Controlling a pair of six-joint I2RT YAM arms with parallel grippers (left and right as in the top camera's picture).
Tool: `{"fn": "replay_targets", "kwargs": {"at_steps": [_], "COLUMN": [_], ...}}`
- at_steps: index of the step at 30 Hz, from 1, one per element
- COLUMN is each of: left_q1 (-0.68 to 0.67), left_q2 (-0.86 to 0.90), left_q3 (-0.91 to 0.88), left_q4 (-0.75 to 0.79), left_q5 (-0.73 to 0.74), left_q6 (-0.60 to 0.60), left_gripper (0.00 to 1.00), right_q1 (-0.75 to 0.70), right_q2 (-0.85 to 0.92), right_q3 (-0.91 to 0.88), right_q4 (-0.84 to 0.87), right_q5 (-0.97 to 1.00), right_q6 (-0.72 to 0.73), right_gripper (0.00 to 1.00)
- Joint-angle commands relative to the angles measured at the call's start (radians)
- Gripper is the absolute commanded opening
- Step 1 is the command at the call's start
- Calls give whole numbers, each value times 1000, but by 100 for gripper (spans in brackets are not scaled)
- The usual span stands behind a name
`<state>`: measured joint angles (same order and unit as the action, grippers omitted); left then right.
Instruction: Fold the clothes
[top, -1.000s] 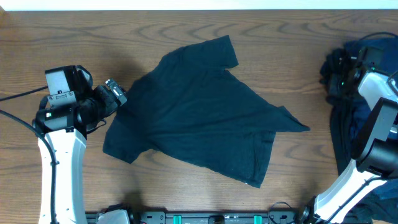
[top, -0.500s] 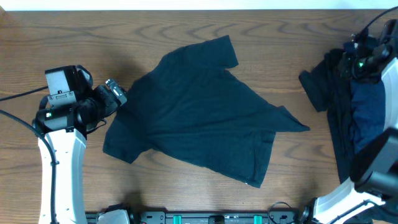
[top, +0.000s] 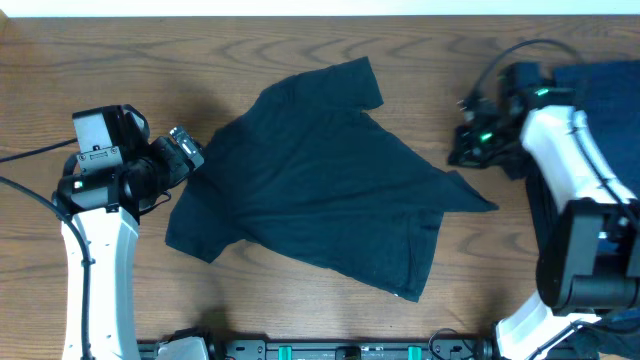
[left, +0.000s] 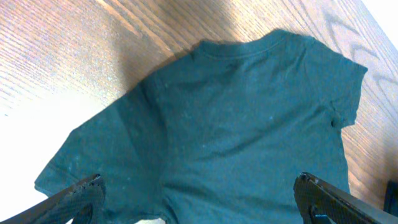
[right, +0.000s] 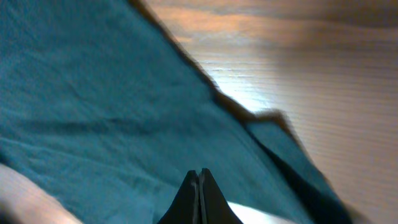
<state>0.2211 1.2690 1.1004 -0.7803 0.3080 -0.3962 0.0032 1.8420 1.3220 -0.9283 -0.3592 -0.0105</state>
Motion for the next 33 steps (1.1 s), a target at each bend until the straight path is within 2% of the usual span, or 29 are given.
{"fn": "replay_targets", "kwargs": {"at_steps": [1,5,8,15,22,33], "left_q1": [2,2,2,2,2,2], "left_q2": [0,0,0,0,0,0], "left_q3": [3,3,3,3,3,3], "left_q4": [0,0,0,0,0,0], "left_q5": [2,2,2,2,2,2], "left_q6": [2,2,2,2,2,2], "left_gripper": [98,98,98,98,98,98], "right_q1": [67,127,150,169,170,170], "right_q2": [4,4,4,18,118,357], "right_q3": [-85,-186,-244,-314,-320,-252], "right_q4": [97,296,420,526,615,996], "right_q5": [75,199,214,226,270,426], "right_q6": [16,84,122,190,190,181], "right_gripper": [1,1,1,1,1,1]}}
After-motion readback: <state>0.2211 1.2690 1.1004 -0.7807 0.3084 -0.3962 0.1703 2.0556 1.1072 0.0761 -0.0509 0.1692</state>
